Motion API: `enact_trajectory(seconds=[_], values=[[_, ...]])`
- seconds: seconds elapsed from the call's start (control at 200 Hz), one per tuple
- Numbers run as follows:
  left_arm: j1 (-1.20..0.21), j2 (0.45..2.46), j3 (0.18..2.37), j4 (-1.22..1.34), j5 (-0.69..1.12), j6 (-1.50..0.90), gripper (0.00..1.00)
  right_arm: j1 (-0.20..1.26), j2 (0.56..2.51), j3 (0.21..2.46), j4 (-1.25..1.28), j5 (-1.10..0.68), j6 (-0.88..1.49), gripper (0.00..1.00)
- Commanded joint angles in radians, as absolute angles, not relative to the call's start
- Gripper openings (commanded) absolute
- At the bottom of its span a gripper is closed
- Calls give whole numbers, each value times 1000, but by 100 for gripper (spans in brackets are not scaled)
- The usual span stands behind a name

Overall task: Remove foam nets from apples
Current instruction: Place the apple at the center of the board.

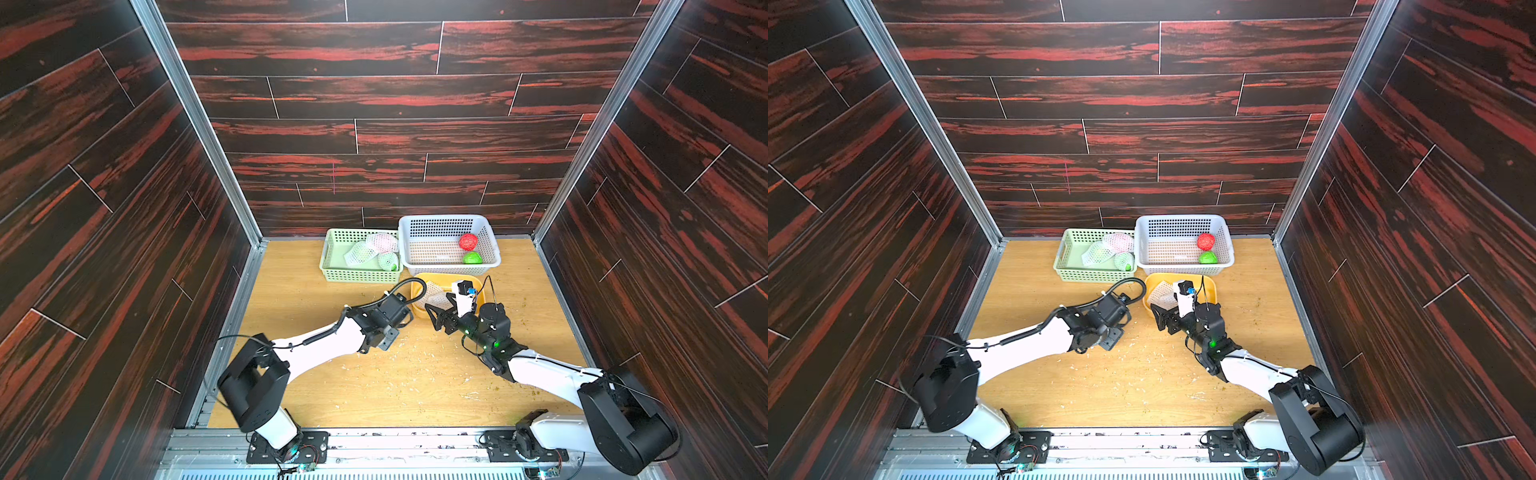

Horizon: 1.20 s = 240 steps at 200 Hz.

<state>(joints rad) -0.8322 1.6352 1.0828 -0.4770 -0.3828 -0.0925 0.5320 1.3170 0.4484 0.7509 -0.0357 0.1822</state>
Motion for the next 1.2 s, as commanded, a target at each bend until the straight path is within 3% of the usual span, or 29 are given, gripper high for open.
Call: enact_trajectory(seconds=[0.0, 0.23, 0.426, 0.696, 0.972, 1.197], values=[[-847, 1666, 1077, -408, -442, -92, 63, 534, 1316, 440, 769, -17, 173, 89], [-848, 1663, 1055, -345, -352, -114, 84, 535, 1305, 438, 769, -19, 173, 90], [-847, 1631, 1088, -379, -273, -116, 94, 533, 1307, 437, 766, -23, 170, 90], [-768, 1428, 1021, -255, -154, -208, 94, 535, 1316, 436, 770, -33, 160, 90], [-397, 1280, 880, -171, 224, -715, 96, 535, 1323, 445, 767, -41, 159, 89], [-349, 1283, 746, -82, 283, -647, 92, 535, 1342, 456, 763, -57, 173, 90]])
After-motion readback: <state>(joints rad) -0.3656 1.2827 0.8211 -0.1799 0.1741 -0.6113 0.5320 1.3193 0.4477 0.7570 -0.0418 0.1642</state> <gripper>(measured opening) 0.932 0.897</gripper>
